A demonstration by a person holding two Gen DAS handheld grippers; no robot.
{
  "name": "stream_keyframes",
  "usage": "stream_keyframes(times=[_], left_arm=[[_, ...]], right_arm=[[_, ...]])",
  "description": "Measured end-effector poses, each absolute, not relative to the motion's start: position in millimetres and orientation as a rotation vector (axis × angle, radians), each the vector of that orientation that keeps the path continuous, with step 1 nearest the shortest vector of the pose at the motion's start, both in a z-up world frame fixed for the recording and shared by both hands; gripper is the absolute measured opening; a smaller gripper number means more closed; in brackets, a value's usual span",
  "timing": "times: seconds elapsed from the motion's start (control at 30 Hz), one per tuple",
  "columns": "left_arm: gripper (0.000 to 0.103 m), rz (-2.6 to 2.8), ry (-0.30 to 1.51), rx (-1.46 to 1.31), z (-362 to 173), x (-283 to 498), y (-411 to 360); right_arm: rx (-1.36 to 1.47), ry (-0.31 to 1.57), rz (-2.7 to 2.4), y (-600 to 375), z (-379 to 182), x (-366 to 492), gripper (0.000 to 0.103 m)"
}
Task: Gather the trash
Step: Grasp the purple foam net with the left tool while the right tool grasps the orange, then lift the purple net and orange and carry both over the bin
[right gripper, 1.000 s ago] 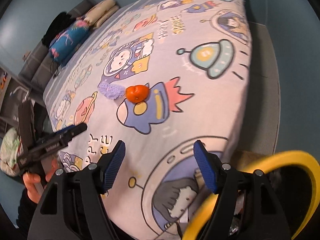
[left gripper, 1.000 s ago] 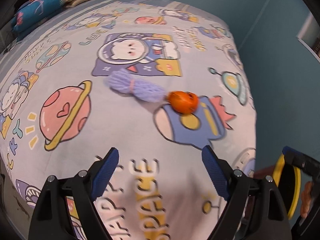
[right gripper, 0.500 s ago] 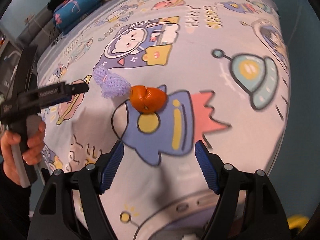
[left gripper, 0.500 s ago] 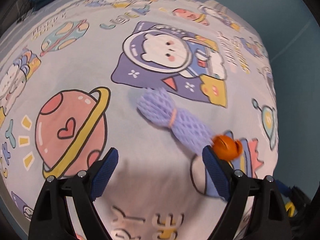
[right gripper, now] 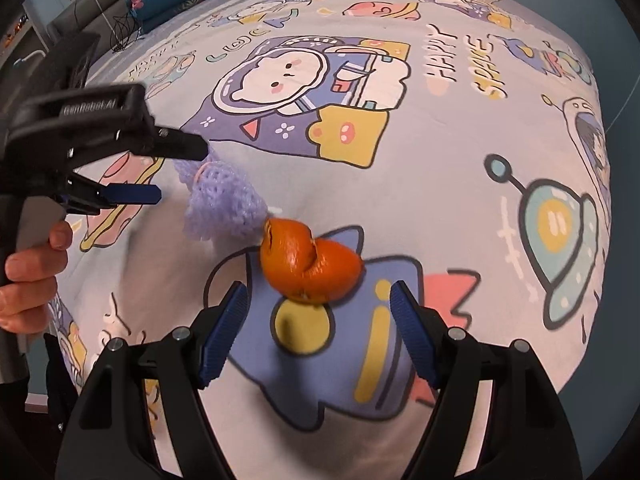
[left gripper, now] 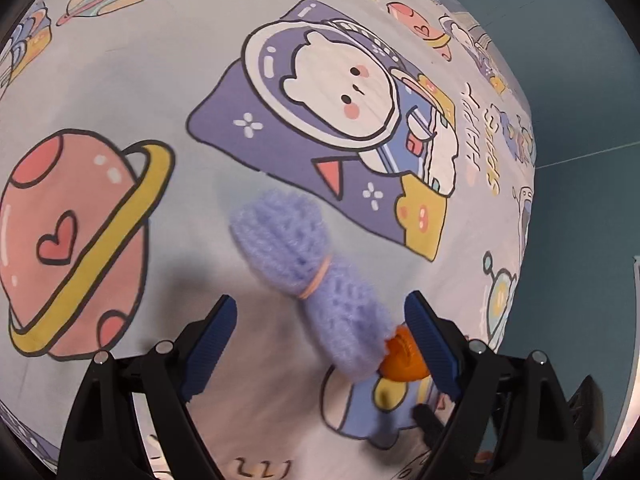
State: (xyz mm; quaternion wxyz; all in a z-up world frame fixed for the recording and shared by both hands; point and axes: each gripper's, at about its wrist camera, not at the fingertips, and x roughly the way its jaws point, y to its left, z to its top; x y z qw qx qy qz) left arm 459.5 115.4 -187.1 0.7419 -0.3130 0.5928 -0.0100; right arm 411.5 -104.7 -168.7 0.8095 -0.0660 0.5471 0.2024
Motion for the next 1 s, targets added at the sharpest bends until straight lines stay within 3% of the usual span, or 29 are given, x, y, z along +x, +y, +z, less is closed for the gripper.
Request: stream_keyframes(times=[0.17,0.3,0.53,0.77,1.0], left_arm=[[0.076,-0.028,1.313,-0.693,-196,475,111],[0.059,-0.052,1.341,-0.707,-210,482,107],[0.037,-0.072,1.341,-0.731,-220,483,108],[0.028,-0.084,1.306,-0.732,-208,475,109],[0.026,-0.08,1.249,-0.697,-180,455,120]], right_arm=[[-0.161,1.185,0.437,-94,-181,424,0.07],[-0.182,1.191,0.435,-87,-189,432,0.068],[-0.21,1.207,0.445,-77,-194,434,0.048],[-0.198,1.216,0.423,-72,-187,430,0.032],[-0.147,1.224,0.421,-84,-166,409,0.029]])
